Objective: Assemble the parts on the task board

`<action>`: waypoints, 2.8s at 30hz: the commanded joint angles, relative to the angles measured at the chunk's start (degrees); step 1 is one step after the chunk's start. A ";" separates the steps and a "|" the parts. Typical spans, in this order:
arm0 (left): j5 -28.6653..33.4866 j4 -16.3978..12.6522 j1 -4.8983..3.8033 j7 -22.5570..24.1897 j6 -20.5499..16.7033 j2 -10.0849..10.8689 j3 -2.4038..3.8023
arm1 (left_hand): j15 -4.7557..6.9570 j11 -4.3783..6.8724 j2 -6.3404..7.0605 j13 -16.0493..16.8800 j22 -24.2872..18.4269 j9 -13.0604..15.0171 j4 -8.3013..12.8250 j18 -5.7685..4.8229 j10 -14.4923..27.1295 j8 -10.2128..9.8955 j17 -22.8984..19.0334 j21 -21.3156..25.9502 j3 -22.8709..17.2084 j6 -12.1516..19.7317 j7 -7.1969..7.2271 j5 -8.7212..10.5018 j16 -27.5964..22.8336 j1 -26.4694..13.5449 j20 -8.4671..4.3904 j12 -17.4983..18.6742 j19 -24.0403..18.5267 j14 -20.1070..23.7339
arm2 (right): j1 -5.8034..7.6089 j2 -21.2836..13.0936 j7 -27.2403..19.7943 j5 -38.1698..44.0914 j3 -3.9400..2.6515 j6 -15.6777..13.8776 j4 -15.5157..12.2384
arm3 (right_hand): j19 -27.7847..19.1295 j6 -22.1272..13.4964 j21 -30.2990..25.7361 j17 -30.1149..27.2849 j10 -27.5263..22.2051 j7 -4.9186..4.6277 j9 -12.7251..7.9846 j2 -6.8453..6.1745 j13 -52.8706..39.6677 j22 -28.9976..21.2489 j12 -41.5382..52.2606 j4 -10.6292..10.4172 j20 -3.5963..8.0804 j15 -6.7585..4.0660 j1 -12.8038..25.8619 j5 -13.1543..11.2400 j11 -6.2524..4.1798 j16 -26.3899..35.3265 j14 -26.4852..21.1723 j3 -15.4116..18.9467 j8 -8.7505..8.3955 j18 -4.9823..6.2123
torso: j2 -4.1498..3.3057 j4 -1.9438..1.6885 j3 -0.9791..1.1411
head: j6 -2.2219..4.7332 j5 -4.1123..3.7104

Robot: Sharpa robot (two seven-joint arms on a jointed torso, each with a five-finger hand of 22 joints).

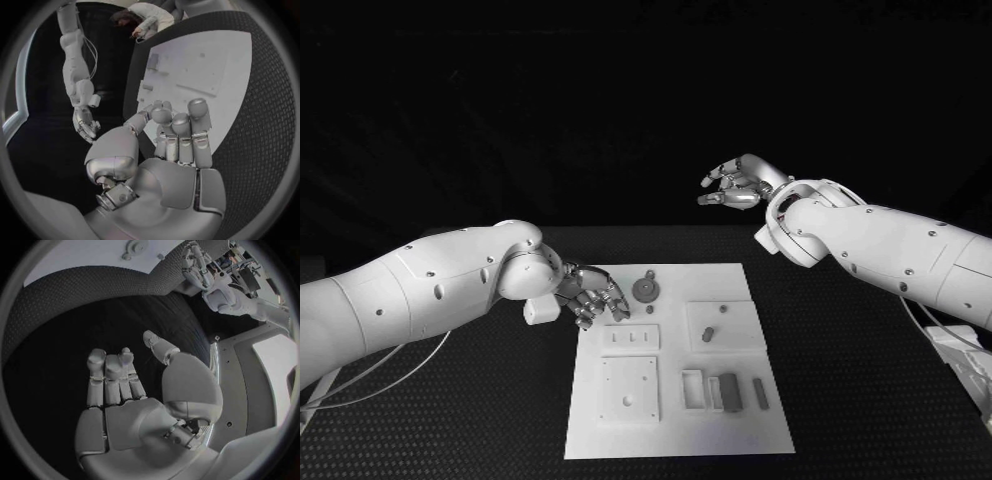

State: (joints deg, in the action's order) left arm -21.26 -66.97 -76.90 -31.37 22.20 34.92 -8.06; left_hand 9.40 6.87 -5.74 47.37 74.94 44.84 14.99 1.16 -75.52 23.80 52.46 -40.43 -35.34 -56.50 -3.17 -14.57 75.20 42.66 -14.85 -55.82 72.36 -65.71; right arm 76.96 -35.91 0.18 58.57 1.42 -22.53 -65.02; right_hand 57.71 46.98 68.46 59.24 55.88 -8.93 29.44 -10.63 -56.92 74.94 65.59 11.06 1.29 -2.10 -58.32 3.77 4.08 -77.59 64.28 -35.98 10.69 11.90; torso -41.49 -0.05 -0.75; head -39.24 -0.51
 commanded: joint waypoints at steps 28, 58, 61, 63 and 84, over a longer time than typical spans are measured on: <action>5.48 0.76 -0.03 2.03 3.83 0.38 0.01 | 0.18 0.25 -1.34 0.12 1.29 6.95 0.12 2.05 0.65 -0.41 0.17 -0.45 0.22 -13.81 4.23 -0.53 0.04 -0.77 -0.12 -0.33 -0.70 0.66 | -0.36 -0.03 -0.42 -0.33 -0.01 1.28 0.29 | -0.21 -1.41 -0.41 -0.07 -0.64 -1.67 -0.10 0.73 0.12 0.31 0.21 -0.06 0.02 0.00 0.08 0.06 0.03 0.16 -0.61 0.41 0.30 3.10 | -0.03 0.07 -0.03 | -0.42 -0.07; 10.76 -0.32 0.04 13.24 -0.36 0.91 -0.02 | 0.26 0.02 -1.04 -0.20 1.09 7.18 -0.17 2.12 1.29 -1.21 -0.09 -0.21 -0.02 -13.16 3.97 2.96 -0.43 -0.56 -0.12 0.04 -1.20 1.10 | -1.37 -1.19 -0.52 -0.36 0.06 2.26 -3.89 | -0.25 -1.40 -0.43 -0.07 -0.68 -1.68 -0.14 0.91 0.16 0.34 0.27 0.02 -0.02 0.01 0.01 0.08 0.03 0.15 -0.65 0.44 0.34 3.10 | -0.03 0.16 -0.05 | 0.42 0.19; 13.95 -0.77 0.10 18.08 1.47 1.50 -0.02 | 0.16 -0.24 -1.16 -0.34 1.01 7.25 -0.45 2.03 1.95 -1.76 -0.22 0.20 0.00 -12.59 3.70 5.58 -0.78 -0.66 -0.01 0.32 -1.74 1.63 | -1.48 -1.20 -0.50 -0.36 0.10 2.32 -3.85 | -0.26 -1.39 -0.44 -0.07 -0.69 -1.68 -0.14 0.92 0.16 0.34 0.28 0.04 -0.02 0.01 0.00 0.08 0.03 0.15 -0.66 0.45 0.35 3.10 | 0.00 0.22 -0.07 | 0.94 0.08; 16.27 -1.38 0.27 21.74 3.82 2.07 -0.03 | 0.10 -0.34 -1.18 -0.36 0.99 7.33 -0.65 1.97 2.22 -1.98 -0.26 0.38 0.01 -12.39 3.58 6.71 -0.89 -0.64 0.04 0.37 -1.94 1.86 | -1.54 -1.23 -0.49 -0.36 0.12 2.36 -3.66 | -0.26 -1.39 -0.44 -0.07 -0.69 -1.68 -0.15 0.93 0.17 0.34 0.28 0.05 -0.02 0.01 -0.01 0.07 0.03 0.15 -0.66 0.45 0.35 3.10 | 0.03 0.24 -0.09 | 1.11 0.06; 22.85 -5.60 3.83 36.49 14.57 7.69 1.54 | -0.25 -1.62 -4.04 1.16 1.18 14.15 -1.55 1.40 6.61 -1.62 0.37 1.70 2.49 -8.14 2.32 11.81 -0.85 -1.88 0.49 -0.39 -4.54 5.71 | -2.57 -1.77 -0.76 -0.52 0.22 2.50 -1.98 | -0.31 -1.38 -0.46 -0.08 -0.74 -1.68 -0.17 0.98 0.19 0.36 0.30 0.15 -0.05 0.02 -0.07 0.07 0.04 0.16 -0.72 0.49 0.37 3.10 | 0.04 0.11 -0.07 | 4.36 -1.07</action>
State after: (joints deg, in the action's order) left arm 0.27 -72.66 -73.18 2.08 33.29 42.59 -6.52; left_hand 9.08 4.39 -9.02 48.47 74.90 58.90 13.48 1.10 -71.41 22.00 52.78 -38.77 -33.09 -56.49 -3.17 -2.81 74.27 40.80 -13.94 -55.86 67.97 -60.64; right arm 74.46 -37.63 0.11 58.22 1.65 -20.68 -67.01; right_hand 57.40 46.67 68.23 59.25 55.48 -9.23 29.35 -10.18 -56.78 74.95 65.59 11.22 0.97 -2.12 -58.31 3.77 4.09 -77.59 63.88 -35.82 10.69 11.90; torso -41.40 0.06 -0.79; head -35.11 -1.29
